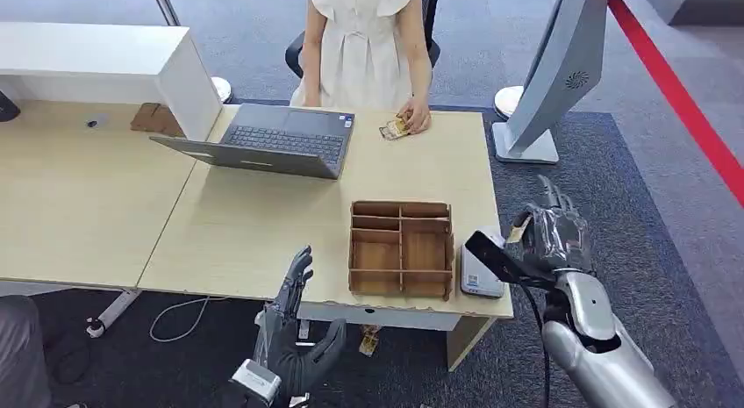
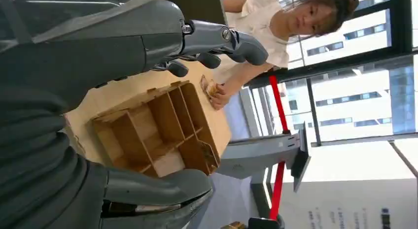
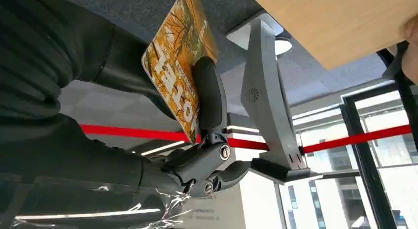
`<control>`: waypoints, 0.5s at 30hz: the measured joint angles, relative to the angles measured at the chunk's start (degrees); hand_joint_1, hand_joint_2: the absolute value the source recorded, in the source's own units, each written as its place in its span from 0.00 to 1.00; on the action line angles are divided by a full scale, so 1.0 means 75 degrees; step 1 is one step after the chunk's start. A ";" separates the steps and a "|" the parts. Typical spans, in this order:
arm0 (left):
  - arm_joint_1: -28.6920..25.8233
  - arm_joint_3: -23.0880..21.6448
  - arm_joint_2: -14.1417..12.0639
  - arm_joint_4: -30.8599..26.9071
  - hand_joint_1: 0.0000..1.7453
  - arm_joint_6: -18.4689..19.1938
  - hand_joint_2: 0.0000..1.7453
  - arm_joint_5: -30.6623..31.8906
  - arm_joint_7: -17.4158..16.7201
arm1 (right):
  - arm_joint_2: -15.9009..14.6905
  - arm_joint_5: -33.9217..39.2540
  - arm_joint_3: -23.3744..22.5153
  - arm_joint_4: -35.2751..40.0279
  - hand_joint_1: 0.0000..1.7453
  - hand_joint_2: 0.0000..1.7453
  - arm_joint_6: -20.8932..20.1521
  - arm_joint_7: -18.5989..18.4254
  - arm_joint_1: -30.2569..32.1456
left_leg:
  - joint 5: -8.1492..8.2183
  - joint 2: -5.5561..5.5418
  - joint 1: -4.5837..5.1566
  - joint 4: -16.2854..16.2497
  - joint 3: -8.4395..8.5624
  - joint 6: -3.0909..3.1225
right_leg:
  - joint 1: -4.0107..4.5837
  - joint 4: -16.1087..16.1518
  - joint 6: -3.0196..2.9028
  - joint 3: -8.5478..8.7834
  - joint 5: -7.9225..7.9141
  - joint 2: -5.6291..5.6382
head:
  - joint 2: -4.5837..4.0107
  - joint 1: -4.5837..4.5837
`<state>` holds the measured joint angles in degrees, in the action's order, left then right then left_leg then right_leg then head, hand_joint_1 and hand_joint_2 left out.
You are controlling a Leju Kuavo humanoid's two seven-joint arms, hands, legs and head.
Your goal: Pass the card to the sensor for recognition and then transmit it.
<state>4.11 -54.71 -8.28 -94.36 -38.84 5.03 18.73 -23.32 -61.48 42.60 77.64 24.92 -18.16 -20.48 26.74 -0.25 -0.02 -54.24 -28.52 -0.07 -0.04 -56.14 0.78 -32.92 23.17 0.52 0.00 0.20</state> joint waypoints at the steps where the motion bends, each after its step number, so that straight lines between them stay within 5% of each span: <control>1: 0.0000 0.0000 0.0000 0.0000 0.00 0.0000 1.00 -0.0003 0.0000 | 0.0000 0.0026 0.0000 -0.0041 1.00 1.00 -0.0012 0.0000 0.0010 | 0.0000 0.0000 0.0000 0.0000 0.0000 0.0000 | 0.0000 0.0000 0.0000 0.0000 0.0000 0.0000 | 0.0000 0.0000; 15: 0.0003 -0.0003 0.0000 0.0000 0.00 0.0006 1.00 -0.0026 0.0000 | 0.0003 0.0078 0.0000 -0.0365 1.00 1.00 -0.0047 0.0000 0.0035 | 0.0000 0.0000 0.0000 0.0000 0.0003 0.0000 | 0.0000 0.0000 0.0000 0.0000 0.0000 0.0000 | 0.0000 -0.0003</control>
<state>4.13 -54.73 -8.28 -94.36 -38.80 4.83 18.73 -23.30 -60.90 42.60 74.90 24.57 -18.16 -20.23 26.74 -0.25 -0.02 -54.24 -28.50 -0.07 -0.04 -56.14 0.77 -32.93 23.17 0.52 0.00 0.17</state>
